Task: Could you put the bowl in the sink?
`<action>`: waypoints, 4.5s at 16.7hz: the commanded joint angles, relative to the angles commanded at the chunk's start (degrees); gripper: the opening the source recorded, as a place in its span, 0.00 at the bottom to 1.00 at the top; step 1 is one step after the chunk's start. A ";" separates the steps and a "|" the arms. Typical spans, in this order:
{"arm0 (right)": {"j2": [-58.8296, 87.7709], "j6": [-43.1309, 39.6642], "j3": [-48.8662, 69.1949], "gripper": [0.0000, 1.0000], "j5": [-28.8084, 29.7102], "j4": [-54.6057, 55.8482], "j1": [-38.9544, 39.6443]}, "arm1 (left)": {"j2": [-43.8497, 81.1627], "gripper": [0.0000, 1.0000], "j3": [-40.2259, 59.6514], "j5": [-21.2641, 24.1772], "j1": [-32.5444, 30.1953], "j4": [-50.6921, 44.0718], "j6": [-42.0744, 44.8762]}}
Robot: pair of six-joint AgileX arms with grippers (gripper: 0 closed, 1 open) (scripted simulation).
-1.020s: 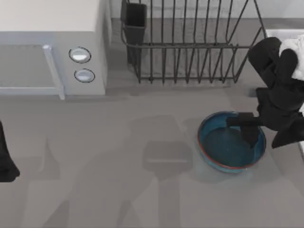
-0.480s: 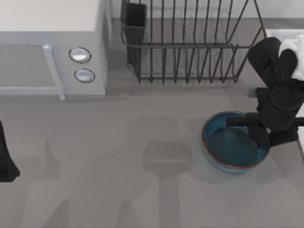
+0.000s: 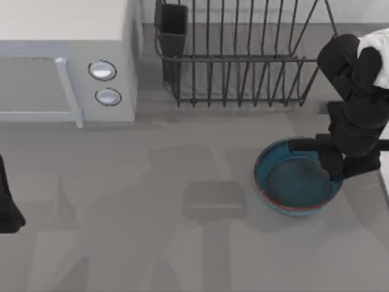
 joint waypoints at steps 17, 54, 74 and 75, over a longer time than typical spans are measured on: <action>-5.64 -0.43 22.28 0.00 -0.25 -27.97 -0.42 | 0.00 1.00 0.00 0.00 0.00 0.00 0.00; -23.97 -18.25 -41.40 0.00 -28.91 107.10 -48.36 | 0.00 1.00 0.00 0.00 0.00 0.00 0.00; 15.12 -18.52 -47.41 0.08 -28.32 152.55 -48.68 | 0.00 1.00 0.00 0.00 0.00 0.00 0.00; 15.12 -18.52 -47.41 0.15 -28.32 152.55 -48.68 | 0.00 1.00 0.00 0.00 0.00 0.00 0.00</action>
